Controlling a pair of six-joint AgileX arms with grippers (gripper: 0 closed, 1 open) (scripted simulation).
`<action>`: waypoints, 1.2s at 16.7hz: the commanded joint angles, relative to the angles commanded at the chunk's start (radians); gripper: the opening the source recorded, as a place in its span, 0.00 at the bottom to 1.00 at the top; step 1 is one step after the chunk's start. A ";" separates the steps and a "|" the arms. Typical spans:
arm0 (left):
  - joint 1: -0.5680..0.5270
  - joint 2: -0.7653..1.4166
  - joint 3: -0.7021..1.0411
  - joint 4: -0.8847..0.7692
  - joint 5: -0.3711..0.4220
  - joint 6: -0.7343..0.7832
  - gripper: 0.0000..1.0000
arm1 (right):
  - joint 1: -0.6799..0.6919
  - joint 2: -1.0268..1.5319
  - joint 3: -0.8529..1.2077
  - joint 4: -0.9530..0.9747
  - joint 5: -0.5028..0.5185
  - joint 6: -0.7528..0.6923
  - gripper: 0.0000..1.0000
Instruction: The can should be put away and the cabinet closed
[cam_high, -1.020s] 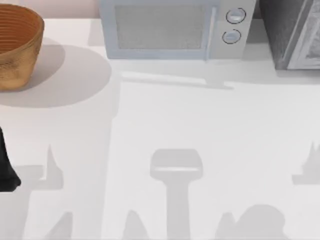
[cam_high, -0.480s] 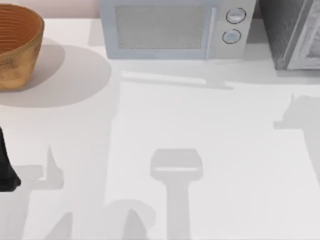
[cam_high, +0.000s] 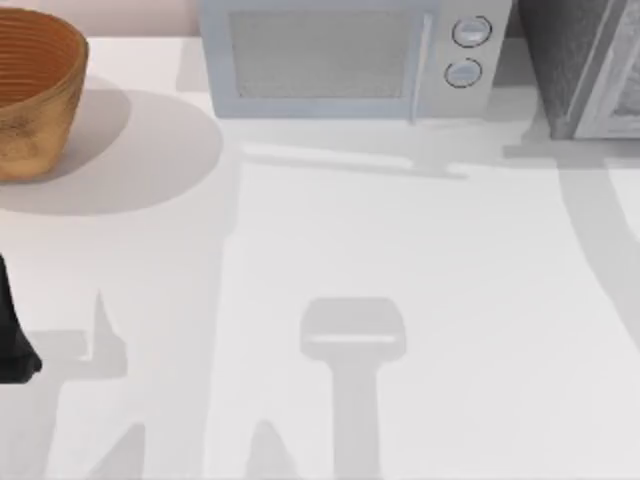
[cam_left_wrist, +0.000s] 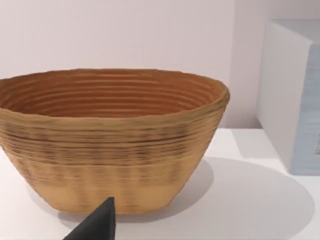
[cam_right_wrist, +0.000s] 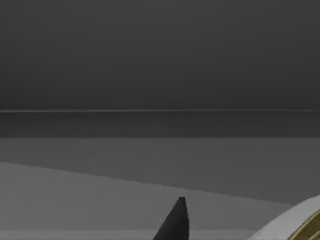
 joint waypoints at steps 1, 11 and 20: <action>0.000 0.000 0.000 0.000 0.000 0.000 1.00 | 0.007 0.046 0.057 -0.015 0.007 0.000 0.00; 0.000 0.000 0.000 0.000 0.000 0.000 1.00 | 0.021 0.164 0.197 -0.055 0.024 0.004 0.00; 0.000 0.000 0.000 0.000 0.000 0.000 1.00 | -0.017 0.507 0.649 -0.173 -0.001 -0.004 0.00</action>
